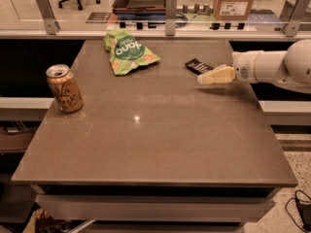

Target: Move rxbar chocolate near orange can

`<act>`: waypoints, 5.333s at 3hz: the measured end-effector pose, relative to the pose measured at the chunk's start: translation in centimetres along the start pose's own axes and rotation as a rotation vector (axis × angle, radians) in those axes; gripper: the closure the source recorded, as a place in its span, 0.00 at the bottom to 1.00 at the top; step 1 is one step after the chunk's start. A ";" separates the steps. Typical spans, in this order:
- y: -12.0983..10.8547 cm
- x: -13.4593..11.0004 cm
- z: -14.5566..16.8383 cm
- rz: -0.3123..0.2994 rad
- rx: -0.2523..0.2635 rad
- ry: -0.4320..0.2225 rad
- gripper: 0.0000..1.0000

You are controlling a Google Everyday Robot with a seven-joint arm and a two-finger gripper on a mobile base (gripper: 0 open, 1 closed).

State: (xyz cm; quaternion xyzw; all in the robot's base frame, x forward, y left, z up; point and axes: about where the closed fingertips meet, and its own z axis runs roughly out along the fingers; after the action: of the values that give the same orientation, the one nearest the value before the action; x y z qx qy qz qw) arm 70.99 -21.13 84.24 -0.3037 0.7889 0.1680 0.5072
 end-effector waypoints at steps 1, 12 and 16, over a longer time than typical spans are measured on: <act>0.4 -0.1 1.4 -0.016 -0.035 -0.015 0.00; 2.7 -3.3 3.3 -0.071 -0.212 -0.014 1.00; 11.3 -8.0 -0.2 -0.163 -0.295 0.003 1.00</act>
Offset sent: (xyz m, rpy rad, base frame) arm 0.0235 0.0307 -0.0096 0.0201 -0.0296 0.1185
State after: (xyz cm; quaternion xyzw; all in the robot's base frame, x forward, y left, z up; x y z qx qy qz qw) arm 65.91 -10.15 91.03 -0.4382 0.7290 0.2399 0.4681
